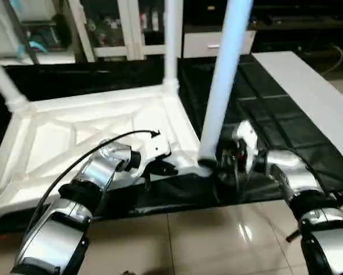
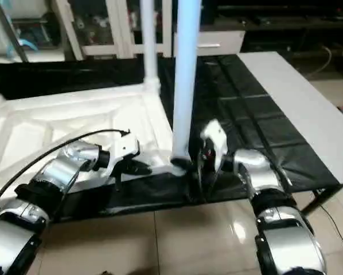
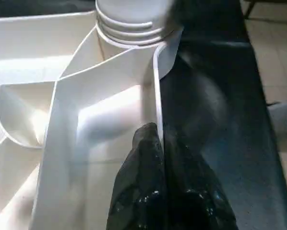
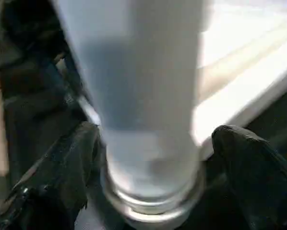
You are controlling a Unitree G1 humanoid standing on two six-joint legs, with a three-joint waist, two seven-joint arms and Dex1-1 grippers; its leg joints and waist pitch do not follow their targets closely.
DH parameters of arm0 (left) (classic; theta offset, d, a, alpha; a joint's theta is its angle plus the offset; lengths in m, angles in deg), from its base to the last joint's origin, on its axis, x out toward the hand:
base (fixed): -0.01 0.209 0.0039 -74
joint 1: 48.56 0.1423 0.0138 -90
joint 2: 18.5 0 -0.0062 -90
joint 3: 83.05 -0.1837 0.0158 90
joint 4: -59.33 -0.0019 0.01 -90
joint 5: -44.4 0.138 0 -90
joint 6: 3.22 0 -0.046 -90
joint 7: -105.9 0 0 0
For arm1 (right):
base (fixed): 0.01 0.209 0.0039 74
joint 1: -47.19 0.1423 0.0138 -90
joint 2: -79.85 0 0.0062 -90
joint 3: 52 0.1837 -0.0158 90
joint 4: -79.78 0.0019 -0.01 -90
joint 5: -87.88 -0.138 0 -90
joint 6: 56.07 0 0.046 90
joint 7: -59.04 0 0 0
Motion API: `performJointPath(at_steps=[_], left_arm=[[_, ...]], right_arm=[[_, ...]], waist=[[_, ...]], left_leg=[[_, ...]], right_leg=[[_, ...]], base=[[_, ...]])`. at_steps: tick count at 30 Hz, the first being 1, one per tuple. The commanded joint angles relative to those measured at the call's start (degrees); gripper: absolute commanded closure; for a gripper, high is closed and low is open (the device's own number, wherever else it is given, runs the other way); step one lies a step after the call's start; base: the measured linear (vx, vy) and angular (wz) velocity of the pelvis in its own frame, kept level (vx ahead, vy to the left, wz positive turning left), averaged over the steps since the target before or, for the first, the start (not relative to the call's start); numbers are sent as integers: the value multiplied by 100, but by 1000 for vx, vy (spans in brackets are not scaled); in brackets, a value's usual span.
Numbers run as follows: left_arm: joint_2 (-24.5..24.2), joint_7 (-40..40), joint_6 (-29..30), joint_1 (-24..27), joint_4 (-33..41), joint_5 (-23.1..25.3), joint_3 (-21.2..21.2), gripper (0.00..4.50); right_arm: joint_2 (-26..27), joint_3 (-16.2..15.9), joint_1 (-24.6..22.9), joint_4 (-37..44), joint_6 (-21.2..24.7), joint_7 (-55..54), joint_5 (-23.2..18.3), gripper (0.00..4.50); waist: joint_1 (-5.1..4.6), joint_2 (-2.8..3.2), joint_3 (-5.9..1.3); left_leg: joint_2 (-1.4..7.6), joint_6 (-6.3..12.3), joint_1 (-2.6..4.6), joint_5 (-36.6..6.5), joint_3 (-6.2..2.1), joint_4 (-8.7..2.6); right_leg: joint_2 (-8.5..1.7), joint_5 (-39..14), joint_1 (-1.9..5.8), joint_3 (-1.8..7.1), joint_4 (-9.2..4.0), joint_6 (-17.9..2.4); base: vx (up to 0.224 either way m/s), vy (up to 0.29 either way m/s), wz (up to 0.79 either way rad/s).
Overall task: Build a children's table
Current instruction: Rotate leg to tighten
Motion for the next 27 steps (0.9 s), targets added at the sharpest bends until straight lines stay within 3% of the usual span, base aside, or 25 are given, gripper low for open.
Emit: performJointPath(at_steps=[1,10,12,27], left_arm=[[-3,-336,97,243,-114,225,-444,450],[-80,-384,256,310,133,235,-458,450],[-91,-384,261,319,148,236,-459,450],[-134,-394,359,364,278,248,-508,450]], right_arm=[[-129,-134,15,177,-159,179,184,40],[-80,-81,172,-14,-225,219,158,40],[-53,-66,197,-45,-208,219,156,74],[-6,-108,184,-198,-165,380,176,184]], waist=[[-10,-24,-354],[-26,-26,-367],[-25,-22,-366],[-38,3,-367]], left_leg=[[53,435,34,-1465,74,-355],[50,454,-1,-1362,56,-357],[51,463,3,-1358,57,-358],[48,428,5,-1429,54,-362]], right_leg=[[-247,-1453,293,215,-337,-1523],[-244,-1399,314,207,-319,-1480],[-240,-1367,311,205,-316,-1496],[-238,-1378,318,202,-319,-1499]], base=[[0,0,0],[0,0,0],[0,0,0],[0,0,0]])
